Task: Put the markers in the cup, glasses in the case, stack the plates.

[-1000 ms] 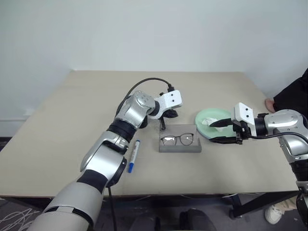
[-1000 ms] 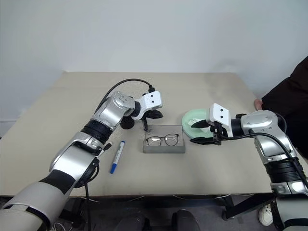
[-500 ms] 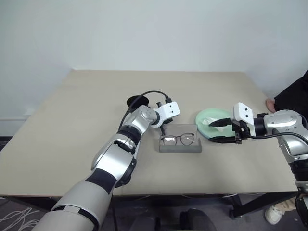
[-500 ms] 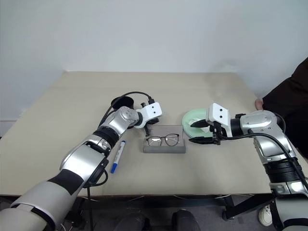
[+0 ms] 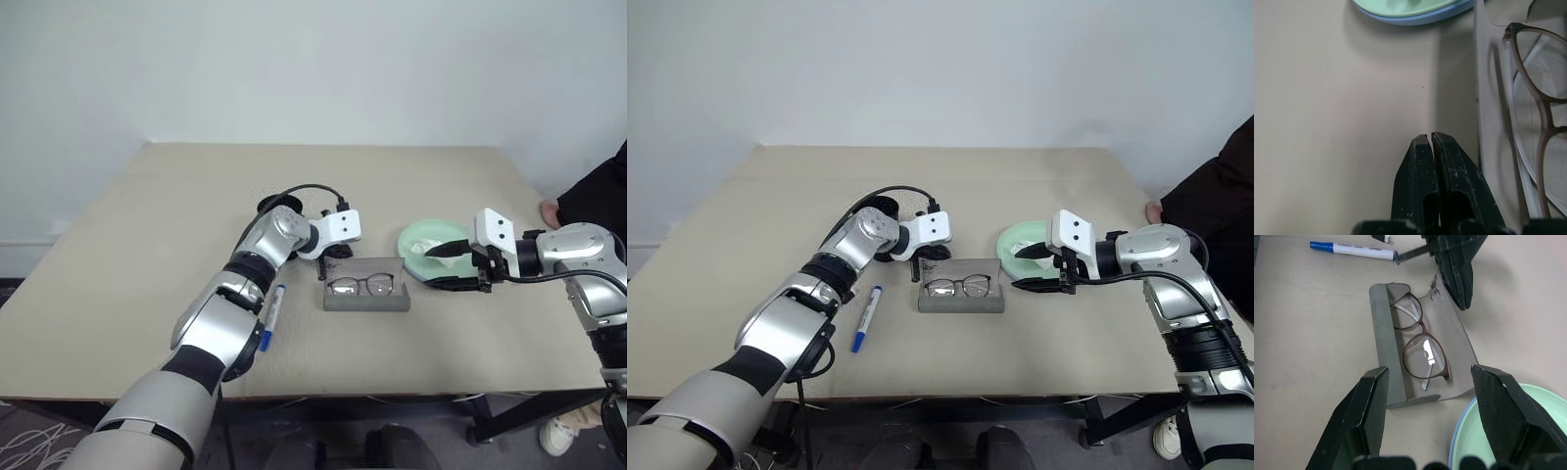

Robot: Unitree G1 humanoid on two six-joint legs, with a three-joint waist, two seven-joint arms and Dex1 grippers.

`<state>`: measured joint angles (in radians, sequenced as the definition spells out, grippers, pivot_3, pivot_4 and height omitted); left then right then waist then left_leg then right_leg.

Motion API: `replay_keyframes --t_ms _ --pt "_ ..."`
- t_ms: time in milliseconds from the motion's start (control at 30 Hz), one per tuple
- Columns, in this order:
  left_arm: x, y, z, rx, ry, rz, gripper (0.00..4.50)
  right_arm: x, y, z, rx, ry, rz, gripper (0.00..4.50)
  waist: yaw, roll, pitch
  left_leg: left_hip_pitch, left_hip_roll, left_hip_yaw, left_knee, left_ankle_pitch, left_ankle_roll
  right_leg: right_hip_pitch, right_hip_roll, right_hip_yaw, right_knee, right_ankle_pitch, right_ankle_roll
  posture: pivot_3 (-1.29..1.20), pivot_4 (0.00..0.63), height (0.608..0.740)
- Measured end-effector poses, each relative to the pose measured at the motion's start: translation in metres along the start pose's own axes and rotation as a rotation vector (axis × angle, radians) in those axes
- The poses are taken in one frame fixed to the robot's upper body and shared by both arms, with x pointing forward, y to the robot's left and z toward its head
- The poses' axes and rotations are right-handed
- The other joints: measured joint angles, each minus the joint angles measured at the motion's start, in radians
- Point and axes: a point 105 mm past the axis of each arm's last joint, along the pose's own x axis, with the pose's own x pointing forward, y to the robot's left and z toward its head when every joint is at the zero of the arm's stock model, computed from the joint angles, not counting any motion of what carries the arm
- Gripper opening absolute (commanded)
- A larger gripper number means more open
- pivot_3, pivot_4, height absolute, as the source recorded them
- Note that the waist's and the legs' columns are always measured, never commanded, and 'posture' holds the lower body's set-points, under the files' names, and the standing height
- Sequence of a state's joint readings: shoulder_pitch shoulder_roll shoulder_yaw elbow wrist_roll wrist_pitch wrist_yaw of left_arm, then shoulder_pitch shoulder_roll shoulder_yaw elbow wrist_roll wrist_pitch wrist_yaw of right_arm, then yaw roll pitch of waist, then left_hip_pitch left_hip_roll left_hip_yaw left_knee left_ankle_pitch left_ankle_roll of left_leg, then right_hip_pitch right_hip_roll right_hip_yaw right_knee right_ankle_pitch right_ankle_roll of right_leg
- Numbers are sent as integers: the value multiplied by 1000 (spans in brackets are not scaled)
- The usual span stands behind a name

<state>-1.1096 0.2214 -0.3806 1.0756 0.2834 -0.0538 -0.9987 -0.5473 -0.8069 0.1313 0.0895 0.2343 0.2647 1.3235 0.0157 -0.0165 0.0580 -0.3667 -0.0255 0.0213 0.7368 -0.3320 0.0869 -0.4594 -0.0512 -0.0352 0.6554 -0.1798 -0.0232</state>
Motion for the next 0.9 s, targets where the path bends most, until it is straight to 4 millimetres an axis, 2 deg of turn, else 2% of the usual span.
replay_keyframes --t_ms 200,433,600,800,900 --pt "1 -9 8 26 -35 -38 28 2 0 1 -5 -4 5 2883 1 0 0 0 0 0 0 0 0 0 0 0 0 0 0 0 0 709" --pt "1 -22 4 25 -41 -74 28 2 0 1 -5 -4 5 2883 0 0 0 0 0 0 0 0 0 0 0 1 0 1 -1 0 0 709" --pt "-3 -27 0 23 -39 -81 28 2 0 1 -5 -4 5 2883 0 0 0 0 0 0 0 0 0 0 0 1 0 0 -1 0 0 709" --pt "-12 -32 8 63 -59 -85 28 2 0 1 -6 -4 5 2883 0 0 0 0 0 0 0 0 0 0 0 1 0 2 -3 0 0 709" --pt "-16 -37 6 63 -63 -85 28 2 0 1 -5 -4 5 2883 0 0 0 1 0 0 0 0 0 0 0 1 0 0 -1 0 0 709"
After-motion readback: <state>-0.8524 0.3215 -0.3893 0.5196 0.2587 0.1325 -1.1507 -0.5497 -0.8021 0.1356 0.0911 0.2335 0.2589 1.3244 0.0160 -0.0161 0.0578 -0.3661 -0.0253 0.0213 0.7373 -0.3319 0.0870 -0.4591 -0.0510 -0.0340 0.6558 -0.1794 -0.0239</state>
